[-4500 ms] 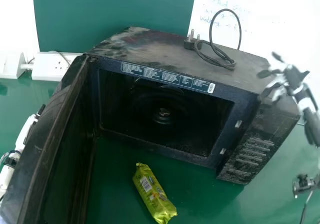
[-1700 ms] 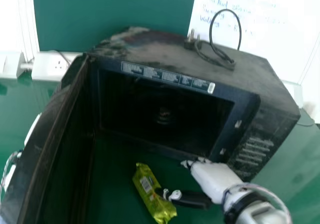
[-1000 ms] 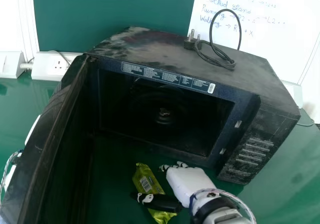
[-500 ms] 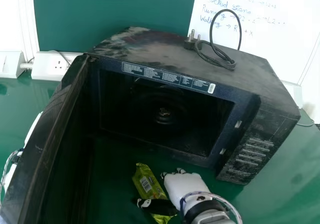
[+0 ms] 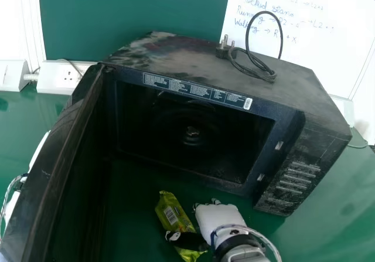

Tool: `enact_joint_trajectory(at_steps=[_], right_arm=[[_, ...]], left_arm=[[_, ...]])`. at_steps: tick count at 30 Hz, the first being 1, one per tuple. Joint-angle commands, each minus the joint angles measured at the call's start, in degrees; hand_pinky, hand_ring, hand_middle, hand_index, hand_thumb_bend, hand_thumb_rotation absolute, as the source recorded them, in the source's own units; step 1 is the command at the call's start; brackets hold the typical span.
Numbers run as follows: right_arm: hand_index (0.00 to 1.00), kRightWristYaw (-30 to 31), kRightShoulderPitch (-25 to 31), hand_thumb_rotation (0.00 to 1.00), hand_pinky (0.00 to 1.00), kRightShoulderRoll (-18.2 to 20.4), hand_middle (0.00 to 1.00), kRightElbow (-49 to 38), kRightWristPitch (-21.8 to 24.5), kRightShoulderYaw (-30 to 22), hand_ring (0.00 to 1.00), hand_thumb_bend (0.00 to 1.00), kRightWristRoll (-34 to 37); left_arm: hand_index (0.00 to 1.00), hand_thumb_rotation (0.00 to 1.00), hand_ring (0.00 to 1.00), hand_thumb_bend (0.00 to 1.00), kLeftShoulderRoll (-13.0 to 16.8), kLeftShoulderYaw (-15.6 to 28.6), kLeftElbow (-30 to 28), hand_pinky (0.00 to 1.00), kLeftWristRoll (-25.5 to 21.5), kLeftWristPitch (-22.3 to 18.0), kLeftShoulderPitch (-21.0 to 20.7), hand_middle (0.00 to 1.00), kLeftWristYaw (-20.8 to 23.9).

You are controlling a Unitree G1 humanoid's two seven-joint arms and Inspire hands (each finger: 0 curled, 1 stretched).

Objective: Put biscuit inside oven

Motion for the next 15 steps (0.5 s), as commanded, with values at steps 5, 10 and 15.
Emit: enact_joint_trajectory(at_steps=[5, 10, 15], right_arm=[[0.88, -1.6, 2.1, 0.55, 0.67, 2.3, 0.87, 3.1, 0.3, 0.6, 0.81, 0.95, -3.2], [0.89, -2.7, 2.7, 0.56, 0.68, 3.2, 0.89, 5.2, -0.2, 2.3, 0.81, 0.95, -5.9], [0.9, -3.4, 2.9, 0.58, 0.7, 4.2, 0.89, 6.8, 0.2, 2.7, 0.83, 0.94, -6.9]], left_arm=[[0.49, 0.07, 0.33, 0.52, 0.1, 0.0, -0.9, 0.28, 0.0, 0.3, 0.6, 0.4, 0.5], [0.49, 0.07, 0.33, 0.52, 0.0, 0.0, -1.2, 0.27, -0.5, 0.9, 0.7, 0.4, 0.3], [0.49, 0.07, 0.32, 0.52, 0.1, -0.1, -1.3, 0.27, -0.1, 0.5, 0.7, 0.4, 0.5]])
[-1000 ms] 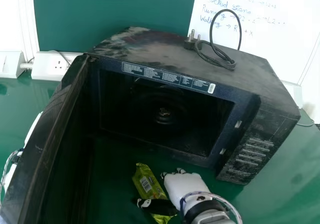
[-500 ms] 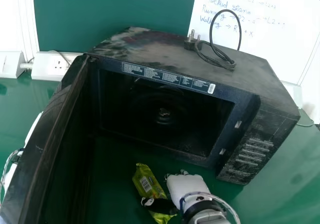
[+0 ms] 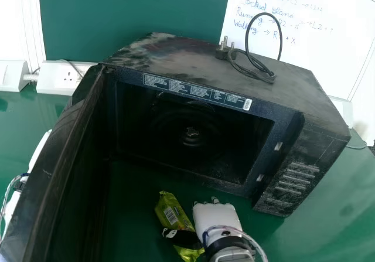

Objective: Put biscuit inside oven

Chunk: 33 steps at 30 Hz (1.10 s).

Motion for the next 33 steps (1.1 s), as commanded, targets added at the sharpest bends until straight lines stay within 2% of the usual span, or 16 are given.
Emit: enact_joint_trajectory(at_steps=[1, 12, 17, 22, 26, 30, 33], right_arm=[[0.9, 1.2, 1.9, 0.57, 0.71, 0.5, 0.89, 2.8, 0.2, -0.2, 0.83, 0.94, 0.0], [0.9, 1.6, 1.4, 0.57, 0.71, 1.3, 0.87, 5.3, 0.3, 0.5, 0.82, 0.94, -0.6], [0.91, 1.4, 1.6, 0.54, 0.76, 2.1, 0.9, 5.4, 0.8, 1.0, 0.86, 0.94, -0.7], [0.91, 1.1, 1.9, 0.55, 0.72, 1.2, 0.89, 5.3, -0.4, 2.4, 0.84, 0.93, -0.7], [0.89, 1.0, 2.2, 0.57, 0.74, 0.0, 0.88, 5.1, -1.9, 4.1, 0.83, 0.93, -0.8], [0.86, 0.8, 2.4, 0.6, 0.67, -0.8, 0.84, 4.9, -3.3, 6.3, 0.77, 0.93, -1.8], [0.8, -0.2, 2.4, 0.6, 0.56, -2.5, 0.75, 4.3, -5.3, 8.2, 0.68, 0.88, -2.0]], left_arm=[[0.49, 0.07, 0.33, 0.52, 0.0, -0.1, -1.0, 0.27, 0.0, 0.2, 0.7, 0.4, 0.0], [0.49, 0.07, 0.32, 0.52, 0.0, 0.0, -0.9, 0.27, -0.3, 0.2, 0.5, 0.4, -0.2], [0.49, 0.07, 0.32, 0.52, 0.0, -0.1, -1.1, 0.27, -0.1, 0.4, 0.5, 0.4, 0.0], [0.49, 0.07, 0.33, 0.52, 0.0, -0.1, -0.8, 0.27, 0.0, 0.0, 0.4, 0.4, 0.1], [0.49, 0.07, 0.33, 0.52, -0.1, -0.1, -0.8, 0.27, 0.1, 0.2, 0.3, 0.4, 0.3], [0.49, 0.07, 0.33, 0.52, -0.1, -0.2, -0.9, 0.27, 0.2, 0.0, 0.3, 0.4, 0.3], [0.49, 0.07, 0.33, 0.52, -0.1, -0.2, -0.9, 0.27, 0.2, 0.0, 0.3, 0.4, 0.3]])
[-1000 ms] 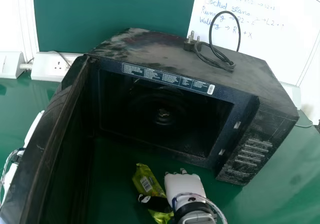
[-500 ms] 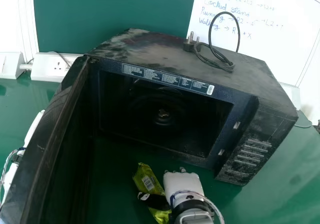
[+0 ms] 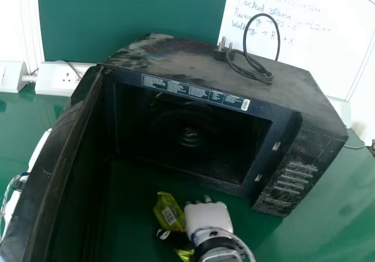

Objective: Put biscuit inside oven

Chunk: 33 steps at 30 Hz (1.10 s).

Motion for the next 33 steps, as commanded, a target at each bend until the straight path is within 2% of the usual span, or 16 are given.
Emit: enact_joint_trajectory(at_steps=[1, 3, 4, 5, 7, 9, 12, 20, 28, 32, 33], right_arm=[[0.77, 1.7, 2.6, 0.57, 0.54, -0.7, 0.72, 2.0, -2.7, 2.9, 0.65, 0.83, 1.4], [0.7, 1.9, 2.5, 0.35, 0.48, -1.1, 0.61, 2.0, -3.5, 3.6, 0.55, 0.7, 1.5], [0.66, 2.0, 2.5, 0.2, 0.39, -1.1, 0.53, 2.1, -3.7, 3.8, 0.45, 0.66, 1.8], [0.65, 1.7, 2.8, 0.1, 0.34, -0.9, 0.51, 2.1, -3.5, 3.9, 0.39, 0.61, 2.3], [0.64, 0.6, 3.5, 0.03, 0.28, -0.2, 0.48, 2.0, -2.6, 4.0, 0.32, 0.58, 2.9], [0.66, 0.2, 3.8, 0.01, 0.22, 0.3, 0.47, 2.0, -2.2, 4.0, 0.26, 0.57, 3.0], [0.67, 0.5, 3.5, 0.0, 0.19, 0.2, 0.47, 1.8, -2.5, 3.7, 0.24, 0.56, 3.4], [0.67, 0.3, 2.8, 0.0, 0.2, -0.9, 0.47, 1.7, -3.1, 3.5, 0.26, 0.56, 4.1], [0.68, -2.7, 3.5, 0.0, 0.15, -0.7, 0.47, 0.8, -2.0, 2.5, 0.2, 0.56, 5.2], [0.65, -3.7, 3.1, 0.0, 0.11, 0.1, 0.47, -0.5, -0.6, -0.1, 0.18, 0.57, 7.0], [0.57, -3.9, 2.8, 0.0, 0.12, 0.3, 0.47, -0.9, -0.3, -0.9, 0.18, 0.55, 7.5]], left_arm=[[0.49, 0.07, 0.33, 0.52, -0.2, -0.2, -0.5, 0.27, 0.2, -0.1, 0.3, 0.4, 0.1], [0.49, 0.07, 0.33, 0.52, -0.2, -0.2, -0.5, 0.27, 0.1, 0.0, 0.2, 0.41, 0.1], [0.49, 0.07, 0.33, 0.52, -0.2, -0.2, -0.5, 0.28, 0.0, 0.1, 0.2, 0.41, 0.0], [0.49, 0.07, 0.34, 0.52, -0.3, -0.2, -0.5, 0.28, -0.2, 0.3, 0.2, 0.41, -0.1], [0.49, 0.06, 0.34, 0.52, -0.3, -0.2, -0.3, 0.28, -0.2, 0.1, 0.1, 0.4, -0.2], [0.49, 0.07, 0.33, 0.52, -0.2, -0.2, -0.1, 0.27, 0.0, -0.2, 0.0, 0.4, -0.1], [0.49, 0.07, 0.33, 0.52, -0.3, -0.2, -0.3, 0.27, -0.2, 0.1, 0.1, 0.4, -0.2], [0.49, 0.07, 0.33, 0.52, -0.3, -0.3, -0.1, 0.28, 0.0, -0.1, 0.0, 0.41, -0.1], [0.49, 0.07, 0.34, 0.52, -0.3, -0.4, -0.4, 0.28, 0.3, 0.1, 0.1, 0.41, 0.3], [0.49, 0.07, 0.33, 0.52, -0.3, -0.4, -0.6, 0.27, 0.0, 0.3, 0.1, 0.41, 0.0], [0.49, 0.07, 0.33, 0.52, -0.3, -0.4, -0.6, 0.27, 0.1, 0.3, 0.2, 0.41, 0.2]])
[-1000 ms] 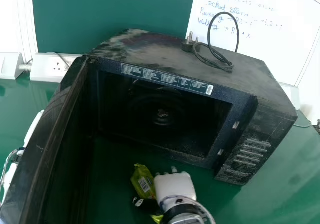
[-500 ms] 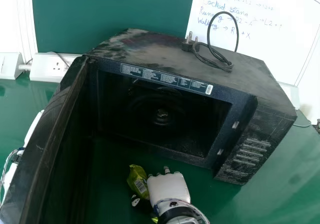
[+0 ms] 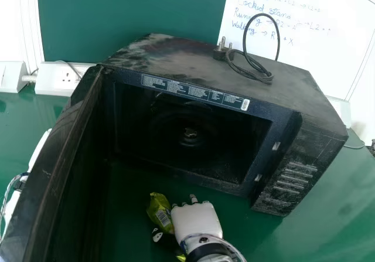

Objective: Put biscuit inside oven

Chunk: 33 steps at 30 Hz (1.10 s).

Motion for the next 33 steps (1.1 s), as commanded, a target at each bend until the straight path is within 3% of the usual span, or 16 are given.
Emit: enact_joint_trajectory(at_steps=[1, 11, 13, 20, 33], right_arm=[[0.53, 0.4, 0.9, 0.0, 0.12, 0.6, 0.47, 0.3, 0.6, -1.6, 0.19, 0.54, 2.6], [0.49, -4.1, -3.7, 0.0, 0.05, -0.1, 0.47, -2.8, 2.0, -9.4, 0.12, 0.53, 7.8], [0.49, -4.8, -5.4, 0.0, 0.07, -0.2, 0.47, -2.6, 2.3, -11.1, 0.15, 0.53, 8.8], [0.49, -3.2, -12.4, 0.0, 0.07, -1.5, 0.47, -0.9, 2.7, -14.7, 0.15, 0.53, 10.9], [0.49, -9.3, -21.4, 0.0, 0.07, -2.4, 0.47, 7.5, 5.7, -15.3, 0.16, 0.53, 12.2]], left_arm=[[0.49, 0.07, 0.33, 0.52, -0.3, -0.3, -0.6, 0.27, 0.3, 0.3, 0.2, 0.41, 0.2], [0.49, 0.07, 0.34, 0.52, -0.1, -0.2, 0.1, 0.28, 0.1, -0.1, 0.1, 0.41, 0.0], [0.49, 0.07, 0.34, 0.52, -0.2, -0.1, 0.2, 0.28, -0.2, -0.1, 0.0, 0.41, -0.3], [0.49, 0.07, 0.34, 0.52, -0.2, -0.1, 0.0, 0.28, -0.3, 0.1, 0.1, 0.4, -0.3], [0.49, 0.06, 0.33, 0.52, -0.3, -0.1, -1.5, 0.28, -0.3, 1.1, 0.7, 0.4, 0.1]])
